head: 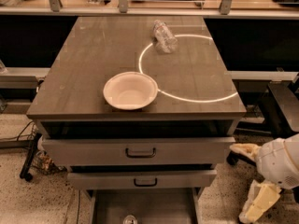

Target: Pick 7up can from bottom drawer and place on counter

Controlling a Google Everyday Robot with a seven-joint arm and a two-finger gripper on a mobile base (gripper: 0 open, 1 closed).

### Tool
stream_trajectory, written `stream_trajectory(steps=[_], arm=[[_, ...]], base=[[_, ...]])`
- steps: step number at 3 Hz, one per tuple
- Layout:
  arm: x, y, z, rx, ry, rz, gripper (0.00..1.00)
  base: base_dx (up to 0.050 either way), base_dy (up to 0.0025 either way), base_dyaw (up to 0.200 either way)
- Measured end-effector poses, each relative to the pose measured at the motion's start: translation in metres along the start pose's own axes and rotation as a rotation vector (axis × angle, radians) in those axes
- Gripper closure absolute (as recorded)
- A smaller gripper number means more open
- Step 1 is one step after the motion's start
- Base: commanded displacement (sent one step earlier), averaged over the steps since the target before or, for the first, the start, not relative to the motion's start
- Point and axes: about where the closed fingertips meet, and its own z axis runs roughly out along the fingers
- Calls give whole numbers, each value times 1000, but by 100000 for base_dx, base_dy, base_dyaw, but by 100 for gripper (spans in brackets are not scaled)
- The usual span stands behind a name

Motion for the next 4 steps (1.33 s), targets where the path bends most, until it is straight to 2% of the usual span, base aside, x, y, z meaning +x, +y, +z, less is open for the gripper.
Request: stream_trajectory(steps=[2,3,4], arm=[[26,31,59,-85,-65,26,0],[28,33,63,-93,-68,30,0],[28,33,63,-93,-68,30,0]], base=[[0,0,0],[-5000,-2,7],[0,0,0]])
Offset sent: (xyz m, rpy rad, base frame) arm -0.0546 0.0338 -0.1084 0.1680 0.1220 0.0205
